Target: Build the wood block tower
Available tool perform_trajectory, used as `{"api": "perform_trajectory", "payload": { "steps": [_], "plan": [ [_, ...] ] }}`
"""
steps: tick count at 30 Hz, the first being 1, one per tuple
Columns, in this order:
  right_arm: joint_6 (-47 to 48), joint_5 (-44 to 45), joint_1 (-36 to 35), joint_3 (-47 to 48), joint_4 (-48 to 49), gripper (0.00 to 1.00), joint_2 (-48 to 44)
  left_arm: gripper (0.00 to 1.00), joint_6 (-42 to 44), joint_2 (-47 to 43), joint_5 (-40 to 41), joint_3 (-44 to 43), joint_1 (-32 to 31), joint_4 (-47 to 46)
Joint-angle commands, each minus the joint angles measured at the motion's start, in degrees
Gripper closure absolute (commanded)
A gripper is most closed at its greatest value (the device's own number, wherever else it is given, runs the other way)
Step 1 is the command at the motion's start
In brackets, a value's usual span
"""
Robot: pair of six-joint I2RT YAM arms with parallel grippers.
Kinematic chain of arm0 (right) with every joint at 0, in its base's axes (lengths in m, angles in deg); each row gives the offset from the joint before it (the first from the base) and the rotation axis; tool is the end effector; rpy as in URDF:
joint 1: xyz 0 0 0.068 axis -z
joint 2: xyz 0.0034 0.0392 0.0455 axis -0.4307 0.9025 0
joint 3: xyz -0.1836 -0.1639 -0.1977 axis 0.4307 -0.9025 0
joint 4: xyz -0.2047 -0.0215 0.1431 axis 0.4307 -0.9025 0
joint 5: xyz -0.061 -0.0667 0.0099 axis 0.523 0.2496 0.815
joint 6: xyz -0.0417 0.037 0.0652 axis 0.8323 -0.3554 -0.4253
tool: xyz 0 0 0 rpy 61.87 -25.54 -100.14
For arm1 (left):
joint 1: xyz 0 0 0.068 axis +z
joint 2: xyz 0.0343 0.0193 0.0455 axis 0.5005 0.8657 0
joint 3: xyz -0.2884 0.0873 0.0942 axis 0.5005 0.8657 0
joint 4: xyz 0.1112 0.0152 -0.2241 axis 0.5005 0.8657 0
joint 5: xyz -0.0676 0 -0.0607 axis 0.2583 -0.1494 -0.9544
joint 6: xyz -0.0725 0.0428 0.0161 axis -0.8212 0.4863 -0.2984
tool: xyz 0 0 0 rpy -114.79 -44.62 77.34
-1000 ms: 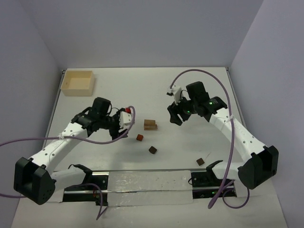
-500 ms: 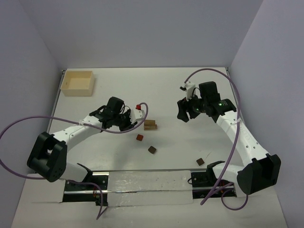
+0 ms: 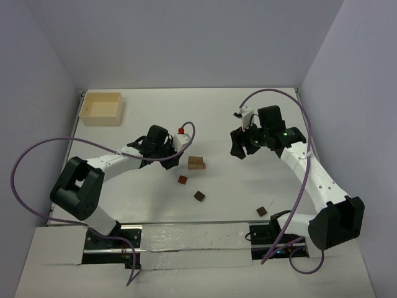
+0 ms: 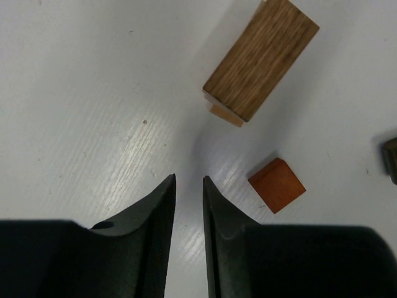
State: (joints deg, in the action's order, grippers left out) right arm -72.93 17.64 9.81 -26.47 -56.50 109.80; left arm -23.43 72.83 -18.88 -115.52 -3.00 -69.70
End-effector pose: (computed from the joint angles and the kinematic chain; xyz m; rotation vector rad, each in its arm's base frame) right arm 0.2301 0.0980 0.3273 -0.8092 2.2329 0.5380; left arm 0.2669 -0.2017 0.2050 1.2076 2.1316 -0.4965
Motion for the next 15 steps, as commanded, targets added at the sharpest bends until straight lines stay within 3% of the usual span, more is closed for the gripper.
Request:
{"api": "perform_trajectory", "payload": {
  "steps": [1,15],
  "plan": [
    [-0.42,-0.59,0.25,2.78,1.98,0.29,0.00,0.67,-4.42,1.17,-0.49,-3.00,-0.20,-3.58],
    [-0.51,-0.87,0.32,2.96,1.98,0.28,0.35,0.56,-6.00,2.17,-0.49,-4.16,-1.23,-4.23]
  ]
}}
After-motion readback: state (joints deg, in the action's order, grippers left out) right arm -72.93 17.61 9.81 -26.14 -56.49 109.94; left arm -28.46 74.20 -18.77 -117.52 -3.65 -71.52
